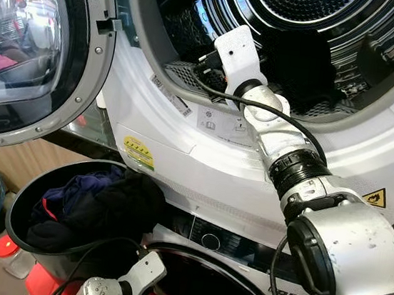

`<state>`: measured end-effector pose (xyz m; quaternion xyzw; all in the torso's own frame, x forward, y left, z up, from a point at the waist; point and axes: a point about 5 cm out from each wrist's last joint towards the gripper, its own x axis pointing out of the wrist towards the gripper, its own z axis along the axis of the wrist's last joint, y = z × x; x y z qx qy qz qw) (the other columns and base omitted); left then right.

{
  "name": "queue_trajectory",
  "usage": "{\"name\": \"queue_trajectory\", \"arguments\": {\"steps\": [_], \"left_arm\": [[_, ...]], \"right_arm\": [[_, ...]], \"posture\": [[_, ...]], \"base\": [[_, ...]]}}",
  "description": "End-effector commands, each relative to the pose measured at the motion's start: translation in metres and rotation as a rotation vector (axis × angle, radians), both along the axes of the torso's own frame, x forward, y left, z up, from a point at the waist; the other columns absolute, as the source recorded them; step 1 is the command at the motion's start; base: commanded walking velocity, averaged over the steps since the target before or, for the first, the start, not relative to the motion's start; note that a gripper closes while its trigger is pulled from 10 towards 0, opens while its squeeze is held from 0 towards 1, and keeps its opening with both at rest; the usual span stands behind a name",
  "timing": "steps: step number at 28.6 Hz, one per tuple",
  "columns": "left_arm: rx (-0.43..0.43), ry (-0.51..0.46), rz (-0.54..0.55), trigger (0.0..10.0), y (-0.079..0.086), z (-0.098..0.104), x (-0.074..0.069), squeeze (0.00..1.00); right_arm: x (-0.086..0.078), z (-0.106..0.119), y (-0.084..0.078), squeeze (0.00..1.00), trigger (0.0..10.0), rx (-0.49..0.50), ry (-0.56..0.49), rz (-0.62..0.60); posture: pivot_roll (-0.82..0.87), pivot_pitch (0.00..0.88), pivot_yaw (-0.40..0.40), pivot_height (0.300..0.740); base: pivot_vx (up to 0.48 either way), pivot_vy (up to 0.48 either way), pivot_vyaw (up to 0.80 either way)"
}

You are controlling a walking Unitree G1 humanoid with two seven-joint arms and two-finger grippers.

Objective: Clothes washing

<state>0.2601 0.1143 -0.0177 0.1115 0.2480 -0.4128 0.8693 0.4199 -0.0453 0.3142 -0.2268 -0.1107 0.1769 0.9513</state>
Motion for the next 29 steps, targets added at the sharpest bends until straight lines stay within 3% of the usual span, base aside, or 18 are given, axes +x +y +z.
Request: {"name": "queue_trajectory", "arguments": {"steps": [1, 3, 4, 5, 7, 8, 17, 24, 29], "left_arm": [[0.020, 0.006, -0.016, 10.0, 0.001, 0.000, 0.001, 0.00], [0.019, 0.007, -0.014, 10.0, 0.001, 0.000, 0.001, 0.00], [0.018, 0.009, -0.014, 10.0, 0.001, 0.000, 0.000, 0.00], [0.018, 0.009, -0.014, 10.0, 0.001, 0.000, 0.000, 0.00], [0.017, 0.011, -0.020, 10.0, 0.000, 0.000, 0.000, 0.00], [0.017, 0.011, -0.021, 10.0, 0.000, 0.000, 0.000, 0.00], [0.017, 0.015, -0.017, 10.0, 0.000, -0.001, 0.000, 0.00], [0.021, 0.019, -0.035, 10.0, -0.002, -0.002, -0.001, 0.00], [0.019, 0.020, -0.037, 10.0, -0.004, -0.002, -0.002, 0.00]], "right_arm": [[0.003, -0.013, -0.010, 0.00, 10.0, 0.028, 0.056, -0.041], [0.004, -0.007, -0.014, 0.00, 10.0, 0.062, 0.038, -0.055], [0.005, 0.009, -0.024, 0.00, 10.0, 0.161, -0.001, -0.087], [0.005, 0.009, -0.024, 0.00, 10.0, 0.161, -0.001, -0.087], [0.004, 0.037, -0.042, 0.00, 10.0, 0.325, -0.083, -0.137], [0.004, 0.042, -0.045, 0.00, 10.0, 0.344, -0.097, -0.144], [0.001, 0.066, -0.062, 0.00, 10.0, 0.368, -0.181, -0.173], [-0.001, 0.082, -0.102, 0.00, 10.0, 0.333, -0.232, -0.287], [-0.004, 0.086, -0.118, 0.00, 10.0, 0.321, -0.226, -0.226]], "posture": [[0.01, 0.000, 0.084, 0.740], [0.01, 0.000, 0.085, 0.740], [0.00, 0.000, 0.089, 0.740], [0.00, 0.000, 0.089, 0.740], [0.00, 0.000, 0.090, 0.740], [0.00, 0.000, 0.090, 0.740], [-0.01, 0.000, 0.094, 0.740], [-0.04, 0.000, 0.100, 0.740], [-0.06, 0.000, 0.098, 0.740]], "base": [[0.000, 0.000, 0.00], [0.000, 0.000, 0.00], [0.000, 0.000, 0.00], [0.000, 0.000, 0.00], [0.000, 0.000, 0.00], [0.000, 0.000, 0.00], [0.000, 0.000, 0.00], [0.000, 0.000, 0.00], [0.000, 0.000, 0.00]]}}
